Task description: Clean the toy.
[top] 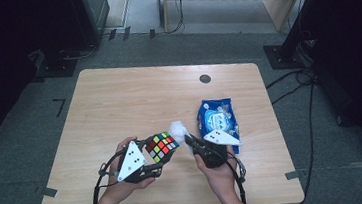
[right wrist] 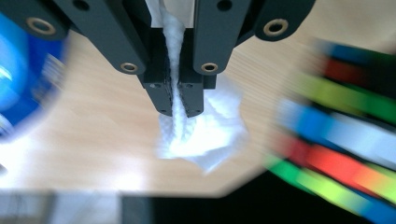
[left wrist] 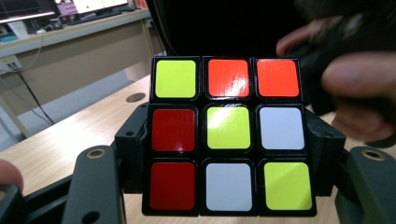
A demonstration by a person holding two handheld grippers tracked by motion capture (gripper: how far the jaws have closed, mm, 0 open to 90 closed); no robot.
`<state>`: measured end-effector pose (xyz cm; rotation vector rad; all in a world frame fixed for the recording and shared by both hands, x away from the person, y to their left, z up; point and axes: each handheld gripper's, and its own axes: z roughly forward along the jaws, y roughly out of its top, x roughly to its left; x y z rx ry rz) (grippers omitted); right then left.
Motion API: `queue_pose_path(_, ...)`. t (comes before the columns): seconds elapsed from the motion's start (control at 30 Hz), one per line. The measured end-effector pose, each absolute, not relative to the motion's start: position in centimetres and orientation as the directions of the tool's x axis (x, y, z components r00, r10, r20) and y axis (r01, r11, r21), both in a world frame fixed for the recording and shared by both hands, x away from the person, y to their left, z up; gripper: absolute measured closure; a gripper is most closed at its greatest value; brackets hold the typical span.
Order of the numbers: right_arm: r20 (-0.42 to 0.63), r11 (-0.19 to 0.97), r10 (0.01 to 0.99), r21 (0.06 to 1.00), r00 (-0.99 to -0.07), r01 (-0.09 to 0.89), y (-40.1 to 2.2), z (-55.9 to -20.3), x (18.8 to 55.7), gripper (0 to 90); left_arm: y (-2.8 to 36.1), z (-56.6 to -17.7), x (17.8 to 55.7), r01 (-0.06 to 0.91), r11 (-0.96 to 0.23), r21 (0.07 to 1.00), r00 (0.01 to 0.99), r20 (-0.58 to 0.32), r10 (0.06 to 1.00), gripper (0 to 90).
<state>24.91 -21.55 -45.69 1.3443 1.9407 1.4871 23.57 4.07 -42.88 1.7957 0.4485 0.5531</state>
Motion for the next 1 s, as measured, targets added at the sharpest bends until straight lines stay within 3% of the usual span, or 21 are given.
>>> queue_pose_path(0.1, 0.284, -0.028, 0.859, 0.857, -0.426, 0.514, -22.7, -47.0, 25.7, 81.7, 4.4, -42.9, 23.8, 0.029, -0.277, 0.96, 0.806, 0.142, 0.574, 34.4)
queue_pose_path(0.17, 0.307, -0.05, 0.853, 0.854, -0.423, 0.517, -22.9, -46.8, 25.8, 70.1, 4.5, -42.9, 23.9, 0.032, -0.274, 0.961, 0.804, 0.138, 0.579, 34.4)
queue_pose_path(0.37, 0.36, -0.098, 0.781, 0.878, -0.511, 0.469, -21.5, -43.5, 24.4, 35.1, 4.3, -43.4, 24.1, 0.038, -0.293, 0.955, 0.793, 0.15, 0.591, 34.4)
queue_pose_path(0.5, 0.46, -0.157, 0.695, 0.847, -0.552, 0.508, -20.1, -42.0, 23.4, 19.2, 3.9, -43.7, 24.0, 0.041, -0.301, 0.953, 0.788, 0.154, 0.595, 34.4)
queue_pose_path(0.67, 0.601, -0.215, 0.58, 0.764, -0.55, 0.608, -19.2, -42.0, 23.6, 15.3, 3.2, -43.9, 23.7, 0.031, -0.319, 0.947, 0.794, 0.17, 0.583, 34.4)
queue_pose_path(0.73, 0.619, -0.215, 0.577, 0.744, -0.533, 0.632, -19.0, -42.4, 24.0, 15.5, 2.8, -44.0, 23.4, 0.015, -0.332, 0.943, 0.796, 0.19, 0.575, 34.4)
queue_pose_path(0.83, 0.641, -0.195, 0.589, 0.704, -0.492, 0.683, -18.8, -43.2, 24.3, 21.7, 2.3, -44.0, 23.1, 0.003, -0.347, 0.938, 0.799, 0.207, 0.565, 34.3)
queue_pose_path(0.87, 0.65, -0.194, 0.569, 0.701, -0.504, 0.686, -18.7, -43.5, 24.4, 27.6, 2.2, -44.1, 23.1, 0.001, -0.355, 0.935, 0.797, 0.214, 0.565, 34.4)
queue_pose_path(1.0, 0.646, -0.216, 0.576, 0.711, -0.501, 0.669, -18.7, -43.4, 24.1, 34.0, 2.3, -44.2, 23.4, 0.03, -0.347, 0.937, 0.806, 0.182, 0.562, 34.2)
